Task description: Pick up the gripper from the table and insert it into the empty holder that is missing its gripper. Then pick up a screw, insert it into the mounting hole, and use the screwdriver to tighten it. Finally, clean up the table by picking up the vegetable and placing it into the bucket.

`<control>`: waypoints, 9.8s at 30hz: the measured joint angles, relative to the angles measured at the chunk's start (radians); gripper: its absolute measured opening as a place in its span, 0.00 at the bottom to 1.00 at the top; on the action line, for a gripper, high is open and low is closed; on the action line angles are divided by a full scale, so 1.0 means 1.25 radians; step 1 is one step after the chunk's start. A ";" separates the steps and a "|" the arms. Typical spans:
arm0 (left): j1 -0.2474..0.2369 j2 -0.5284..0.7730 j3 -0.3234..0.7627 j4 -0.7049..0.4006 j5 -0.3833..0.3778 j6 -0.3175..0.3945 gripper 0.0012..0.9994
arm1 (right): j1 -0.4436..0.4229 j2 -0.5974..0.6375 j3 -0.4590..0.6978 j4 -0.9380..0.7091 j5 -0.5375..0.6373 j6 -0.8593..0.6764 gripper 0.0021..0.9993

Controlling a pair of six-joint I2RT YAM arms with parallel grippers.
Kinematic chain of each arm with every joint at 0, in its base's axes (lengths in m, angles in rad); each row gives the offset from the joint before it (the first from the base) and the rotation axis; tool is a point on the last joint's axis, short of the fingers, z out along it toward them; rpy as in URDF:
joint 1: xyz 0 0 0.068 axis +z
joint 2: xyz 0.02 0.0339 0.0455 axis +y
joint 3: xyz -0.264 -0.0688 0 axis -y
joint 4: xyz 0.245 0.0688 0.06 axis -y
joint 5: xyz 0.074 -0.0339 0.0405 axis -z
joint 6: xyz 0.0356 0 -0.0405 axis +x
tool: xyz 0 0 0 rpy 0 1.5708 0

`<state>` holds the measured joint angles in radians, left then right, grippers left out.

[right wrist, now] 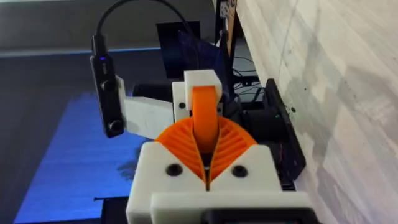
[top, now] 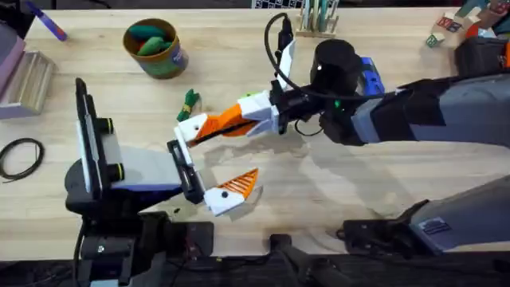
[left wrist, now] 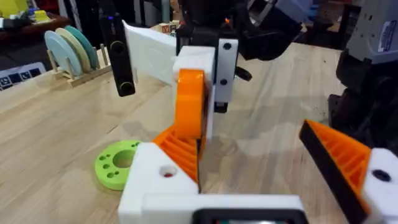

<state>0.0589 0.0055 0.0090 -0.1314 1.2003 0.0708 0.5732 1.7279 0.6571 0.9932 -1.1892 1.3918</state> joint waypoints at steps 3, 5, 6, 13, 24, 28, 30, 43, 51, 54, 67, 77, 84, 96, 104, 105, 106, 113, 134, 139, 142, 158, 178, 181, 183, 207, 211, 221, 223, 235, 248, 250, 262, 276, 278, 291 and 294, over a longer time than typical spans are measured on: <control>0.000 0.000 0.000 0.000 0.000 0.000 0.99 | 0.000 0.000 0.000 0.000 0.000 0.000 0.01; 0.000 0.000 0.000 0.000 0.000 0.000 0.99 | 0.000 0.000 0.000 0.000 0.000 0.000 0.01; 0.000 0.000 0.000 0.000 0.000 0.000 0.99 | 0.000 0.000 0.000 0.000 0.000 0.000 0.01; 0.000 0.000 0.000 0.000 0.000 0.000 0.99 | 0.000 0.000 0.000 -0.002 0.002 0.003 0.10; -0.003 0.000 0.000 -0.002 0.013 0.004 0.99 | 0.015 0.000 0.000 -0.009 0.031 0.009 0.92; -0.003 0.000 0.000 -0.002 0.013 0.004 0.99 | 0.015 0.000 0.000 -0.009 0.033 0.009 0.92; -0.003 0.000 0.000 -0.002 0.013 0.004 0.99 | 0.015 0.000 0.000 -0.010 0.033 0.009 0.92; -0.003 0.000 0.000 -0.002 0.014 0.004 0.99 | -0.088 -0.207 0.003 -0.373 0.058 -0.161 0.92; -0.003 0.000 0.000 -0.003 0.015 0.004 0.99 | -0.217 -0.329 0.129 -0.919 0.132 -0.443 0.93; -0.003 0.000 0.000 -0.003 0.016 0.004 0.99 | -0.232 -0.330 0.231 -1.135 0.200 -0.568 0.93; -0.003 0.000 0.000 -0.003 0.016 0.004 0.99 | -0.153 -0.269 0.541 -1.557 0.649 -0.871 0.92; -0.003 0.000 0.000 -0.002 0.016 0.004 0.99 | -0.025 -0.070 0.654 -1.606 0.833 -0.873 0.88; -0.003 0.000 0.000 -0.003 0.016 0.004 0.99 | 0.051 0.042 0.684 -1.602 0.878 -0.824 0.84; -0.003 0.000 0.000 -0.003 0.016 0.004 0.99 | 0.079 0.126 0.733 -1.568 0.939 -0.796 0.73; -0.003 0.000 0.000 -0.003 0.016 0.004 0.99 | 0.093 0.127 0.735 -1.561 0.971 -0.889 0.71; -0.003 0.000 0.000 -0.002 0.016 0.004 0.99 | 0.094 0.127 0.735 -1.561 0.972 -0.907 0.69; -0.003 0.000 0.000 -0.003 0.016 0.004 0.99 | 0.094 0.127 0.735 -1.561 0.973 -0.924 0.68; -0.003 0.000 0.000 -0.003 0.016 0.004 0.99 | 0.094 0.127 0.735 -1.561 0.979 -1.021 0.62; -0.003 0.000 0.000 -0.003 0.016 0.004 0.99 | 0.103 0.176 0.760 -1.573 0.981 -1.162 0.55; -0.003 0.000 0.000 -0.003 0.016 0.004 0.99 | 0.104 0.207 0.802 -1.578 0.982 -1.162 0.54; -0.003 0.000 0.000 -0.003 0.016 0.004 0.99 | 0.106 0.229 0.813 -1.586 0.982 -1.162 0.54; -0.003 0.000 0.000 -0.002 0.016 0.004 0.99 | 0.121 0.241 0.817 -1.586 0.981 -1.162 0.50; -0.003 0.000 0.000 -0.003 0.016 0.004 0.99 | 0.131 0.270 0.818 -1.584 0.982 -1.158 0.42; -0.003 0.000 0.000 -0.003 0.016 0.004 0.99 | 0.134 0.270 0.818 -1.584 0.981 -1.158 0.41; -0.003 0.000 0.000 -0.003 0.016 0.004 0.99 | 0.136 0.270 0.819 -1.584 0.981 -1.158 0.41; -0.003 0.000 0.000 -0.002 0.016 0.004 0.99 | 0.136 0.285 0.820 -1.585 0.984 -1.155 0.06; -0.003 0.000 0.000 -0.002 0.016 0.004 0.99 | 0.136 0.285 0.820 -1.585 0.984 -1.153 0.01; -0.003 0.000 0.000 -0.003 0.016 0.004 0.99 | 0.136 0.285 0.820 -1.585 0.984 -1.153 0.01; -0.003 0.000 0.000 -0.002 0.016 0.004 0.99 | 0.136 0.285 0.820 -1.586 0.984 -1.153 0.01; -0.003 0.000 0.000 -0.003 0.016 0.004 0.99 | 0.136 0.285 0.871 -1.624 0.988 -1.153 0.00; -0.003 0.000 0.000 -0.003 0.016 0.004 0.99 | 0.136 0.238 0.969 -1.720 0.990 -1.153 0.00; -0.003 0.000 0.000 -0.002 0.016 0.004 0.99 | 0.136 0.229 0.998 -1.739 0.991 -1.153 0.00; -0.003 0.000 0.000 -0.003 0.016 0.004 0.99 | 0.132 0.107 1.072 -1.800 0.991 -1.153 0.00; -0.003 0.000 0.000 -0.003 0.016 0.004 0.99 | 0.133 -0.032 1.083 -2.004 0.993 -1.180 0.00; -0.003 0.000 0.000 -0.003 0.016 0.005 0.99 | 0.136 -0.031 1.083 -2.003 0.993 -1.180 0.00; -0.003 0.000 0.000 -0.003 0.016 0.006 0.99 | 0.235 -0.031 1.084 -1.888 0.985 -1.275 0.00; -0.003 0.000 0.000 -0.003 0.016 0.006 0.99 | 0.276 -0.030 1.083 -1.885 0.980 -1.323 0.00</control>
<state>0.0547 0.0053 0.0093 -0.1347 1.2198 0.0784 0.9187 1.6909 2.0113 -1.3636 0.0358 -0.2614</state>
